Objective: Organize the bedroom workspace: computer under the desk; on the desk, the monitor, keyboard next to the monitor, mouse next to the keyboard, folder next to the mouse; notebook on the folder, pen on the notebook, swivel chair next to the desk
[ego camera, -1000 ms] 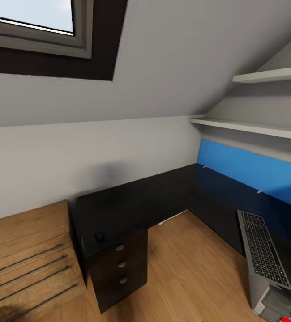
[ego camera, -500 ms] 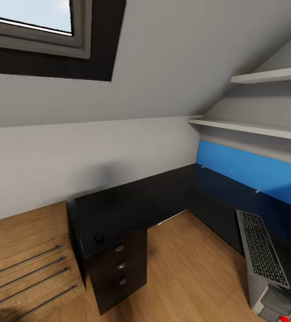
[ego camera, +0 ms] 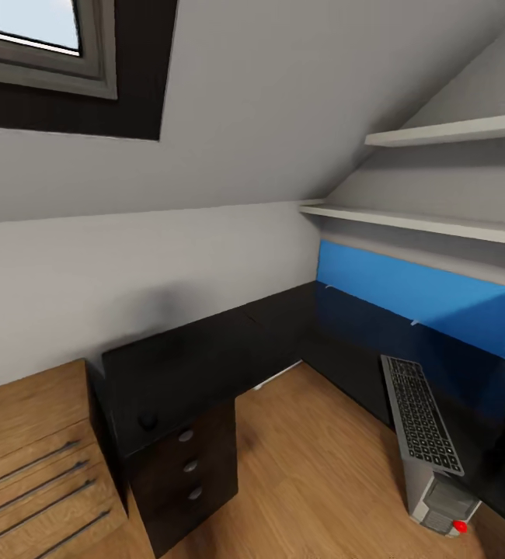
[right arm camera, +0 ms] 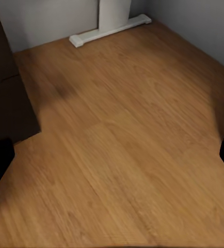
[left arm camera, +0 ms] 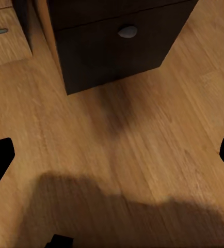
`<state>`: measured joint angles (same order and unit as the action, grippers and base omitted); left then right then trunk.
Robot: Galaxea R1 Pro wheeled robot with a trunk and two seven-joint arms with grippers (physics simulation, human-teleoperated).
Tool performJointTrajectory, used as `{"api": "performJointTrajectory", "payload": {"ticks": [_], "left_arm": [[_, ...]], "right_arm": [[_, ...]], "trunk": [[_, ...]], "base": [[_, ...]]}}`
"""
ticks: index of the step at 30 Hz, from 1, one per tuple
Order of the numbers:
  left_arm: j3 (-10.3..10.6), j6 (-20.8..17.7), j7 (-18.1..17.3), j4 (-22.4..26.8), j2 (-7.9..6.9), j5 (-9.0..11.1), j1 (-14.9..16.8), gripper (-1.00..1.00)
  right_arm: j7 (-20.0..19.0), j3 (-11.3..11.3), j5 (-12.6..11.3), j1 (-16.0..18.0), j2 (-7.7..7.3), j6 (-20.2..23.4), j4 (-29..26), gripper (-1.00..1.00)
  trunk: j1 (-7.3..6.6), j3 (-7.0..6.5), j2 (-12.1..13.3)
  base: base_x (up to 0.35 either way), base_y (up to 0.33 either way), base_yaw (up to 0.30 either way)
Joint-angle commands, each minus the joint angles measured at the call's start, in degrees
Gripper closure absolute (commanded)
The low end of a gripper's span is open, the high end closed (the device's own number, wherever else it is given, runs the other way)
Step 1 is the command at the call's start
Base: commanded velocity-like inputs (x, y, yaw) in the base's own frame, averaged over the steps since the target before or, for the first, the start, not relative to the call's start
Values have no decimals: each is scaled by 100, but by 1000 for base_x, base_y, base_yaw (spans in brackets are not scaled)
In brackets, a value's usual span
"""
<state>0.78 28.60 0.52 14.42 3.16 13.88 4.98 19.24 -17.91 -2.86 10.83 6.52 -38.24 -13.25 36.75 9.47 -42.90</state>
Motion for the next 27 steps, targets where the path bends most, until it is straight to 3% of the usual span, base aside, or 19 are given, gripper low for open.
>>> {"api": "performJointTrajectory", "payload": {"ticks": [1, 27], "left_arm": [[8, 19, 6, -1, 0, 25, 3, -100], [-18, 31, 2, -1, 0, 36, 3, -100]], "right_arm": [[36, -48, -30, 7, -1, -13, 6, -100], [36, -46, -30, 7, -1, 4, 12, -100]], "trunk": [[1, 9, -7], [1, 9, -7]], "base": [[0, 0, -263], [0, 0, -266]]}}
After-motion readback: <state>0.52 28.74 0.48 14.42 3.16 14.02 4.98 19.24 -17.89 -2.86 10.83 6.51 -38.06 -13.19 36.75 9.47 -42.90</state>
